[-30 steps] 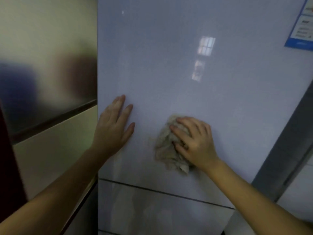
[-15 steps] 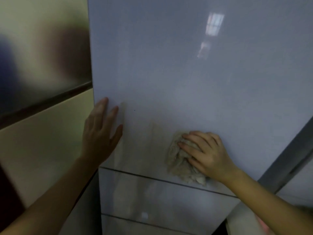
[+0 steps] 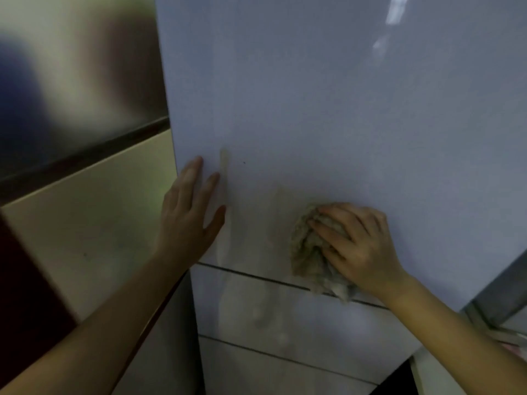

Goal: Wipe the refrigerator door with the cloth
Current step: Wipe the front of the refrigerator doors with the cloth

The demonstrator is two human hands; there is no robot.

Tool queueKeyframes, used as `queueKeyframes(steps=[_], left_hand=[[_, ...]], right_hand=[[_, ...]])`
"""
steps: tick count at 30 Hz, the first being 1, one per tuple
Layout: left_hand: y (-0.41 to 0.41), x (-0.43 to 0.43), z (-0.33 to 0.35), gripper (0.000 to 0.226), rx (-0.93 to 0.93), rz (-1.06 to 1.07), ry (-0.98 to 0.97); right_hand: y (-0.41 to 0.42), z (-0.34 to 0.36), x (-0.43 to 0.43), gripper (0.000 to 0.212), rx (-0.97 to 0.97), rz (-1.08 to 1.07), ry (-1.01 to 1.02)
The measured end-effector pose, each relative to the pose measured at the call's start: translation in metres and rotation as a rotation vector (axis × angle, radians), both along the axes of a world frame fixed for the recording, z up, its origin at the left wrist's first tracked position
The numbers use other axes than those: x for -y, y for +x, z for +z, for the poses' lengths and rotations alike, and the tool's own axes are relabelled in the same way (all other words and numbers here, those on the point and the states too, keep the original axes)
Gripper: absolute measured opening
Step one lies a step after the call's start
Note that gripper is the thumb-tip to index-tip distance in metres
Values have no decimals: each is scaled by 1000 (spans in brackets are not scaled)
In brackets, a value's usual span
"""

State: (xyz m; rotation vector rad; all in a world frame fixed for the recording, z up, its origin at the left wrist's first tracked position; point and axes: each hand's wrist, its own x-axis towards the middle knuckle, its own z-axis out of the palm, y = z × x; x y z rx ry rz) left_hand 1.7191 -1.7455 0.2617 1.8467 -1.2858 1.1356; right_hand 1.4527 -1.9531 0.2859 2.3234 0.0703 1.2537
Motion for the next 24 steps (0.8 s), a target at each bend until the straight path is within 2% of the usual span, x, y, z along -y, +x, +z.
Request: queueKeyframes(steps=[6,17,24], left_hand=[[4,-1,0,52,12,-27,-39],[14,-2,-14,54,-39,-68,-99],[18,8,-31,55,-12,-102,-173]], right_hand=[[36,32,-18,37,141,-10,85],[38,21,-27,46,71,-66,7],[41,12,-28,50,124,-126,-26]])
